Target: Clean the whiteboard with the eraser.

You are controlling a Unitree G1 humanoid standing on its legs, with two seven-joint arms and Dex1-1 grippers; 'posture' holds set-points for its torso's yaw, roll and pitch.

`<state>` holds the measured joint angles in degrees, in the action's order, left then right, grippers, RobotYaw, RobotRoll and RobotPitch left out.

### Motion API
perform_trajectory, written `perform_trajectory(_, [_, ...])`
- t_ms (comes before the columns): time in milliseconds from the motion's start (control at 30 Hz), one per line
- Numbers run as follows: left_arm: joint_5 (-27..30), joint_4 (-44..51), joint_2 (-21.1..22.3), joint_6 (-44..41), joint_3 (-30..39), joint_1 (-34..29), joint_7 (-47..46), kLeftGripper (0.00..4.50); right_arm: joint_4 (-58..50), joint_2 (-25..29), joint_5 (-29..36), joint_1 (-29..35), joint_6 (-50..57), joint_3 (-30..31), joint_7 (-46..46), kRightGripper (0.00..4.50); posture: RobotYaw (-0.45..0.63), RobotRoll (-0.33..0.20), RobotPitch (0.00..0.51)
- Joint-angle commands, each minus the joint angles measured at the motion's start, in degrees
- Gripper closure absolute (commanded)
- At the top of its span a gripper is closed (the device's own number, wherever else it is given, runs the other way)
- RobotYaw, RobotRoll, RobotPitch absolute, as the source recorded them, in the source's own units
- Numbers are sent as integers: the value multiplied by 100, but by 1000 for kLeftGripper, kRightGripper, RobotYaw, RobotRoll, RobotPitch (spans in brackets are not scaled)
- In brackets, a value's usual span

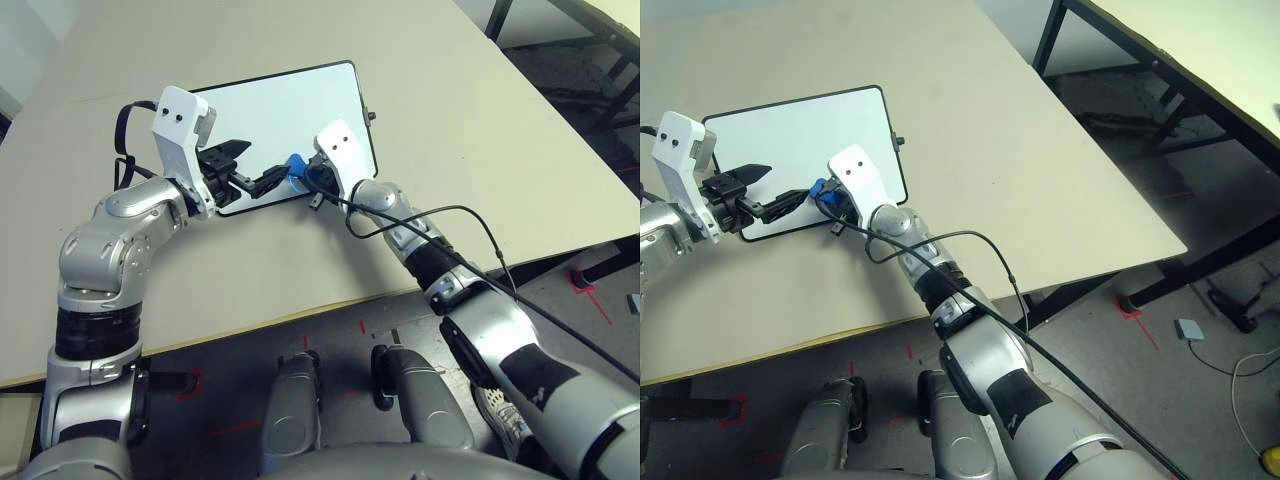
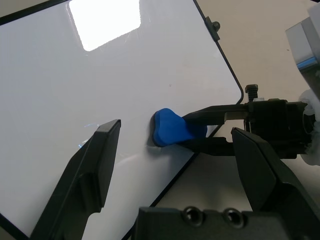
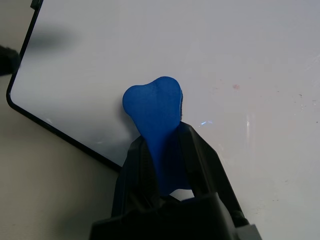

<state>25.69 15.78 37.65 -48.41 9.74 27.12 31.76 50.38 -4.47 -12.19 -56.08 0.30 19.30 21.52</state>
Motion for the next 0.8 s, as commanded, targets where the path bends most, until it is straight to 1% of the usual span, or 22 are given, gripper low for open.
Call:
perform_trajectory(33, [74, 28, -22, -68, 41, 28, -27, 0, 564, 0, -335, 45, 49, 171, -266, 3693, 100, 0, 202])
perform_trajectory(367, [138, -59, -42, -39, 41, 132, -70, 0, 796, 154, -1066, -224, -395, 587, -793, 3694, 100, 0, 199])
perform_trajectory(500, [163, -57, -63, -37, 43, 136, -95, 0, 762, 293, -1362, -288, -289, 675, -1043, 3694, 100, 0, 197])
perform_trajectory(667, [172, -60, -85, -26, 53, 130, -114, 0, 675, 424, -1519, -390, -6, 656, -1167, 3695, 98, 0, 196])
perform_trajectory(800, [177, -64, -108, -15, 37, 133, -131, 0, 588, 449, -1471, -474, 161, 604, -1075, 3696, 96, 0, 195])
